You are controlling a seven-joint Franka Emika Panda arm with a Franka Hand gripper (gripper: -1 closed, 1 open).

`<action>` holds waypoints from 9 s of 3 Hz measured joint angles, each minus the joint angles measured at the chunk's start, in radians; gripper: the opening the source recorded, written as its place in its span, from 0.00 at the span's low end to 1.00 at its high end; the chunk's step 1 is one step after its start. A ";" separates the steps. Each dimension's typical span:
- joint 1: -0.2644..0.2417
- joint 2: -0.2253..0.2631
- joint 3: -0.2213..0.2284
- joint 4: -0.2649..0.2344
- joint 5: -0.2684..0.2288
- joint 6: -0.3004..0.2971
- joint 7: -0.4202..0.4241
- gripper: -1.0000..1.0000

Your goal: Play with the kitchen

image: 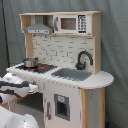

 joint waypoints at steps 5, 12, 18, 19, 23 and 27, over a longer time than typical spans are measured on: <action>0.015 -0.010 -0.017 -0.037 -0.001 -0.016 0.420 0.00; 0.018 -0.009 -0.017 -0.035 -0.001 -0.021 1.170 0.00; 0.214 -0.010 -0.086 -0.114 0.017 -0.155 1.087 1.00; 0.271 -0.010 -0.113 -0.114 0.037 -0.213 1.029 1.00; 0.382 -0.010 -0.198 -0.041 0.218 -0.266 0.698 1.00; 0.382 -0.008 -0.240 0.145 0.471 -0.295 0.362 1.00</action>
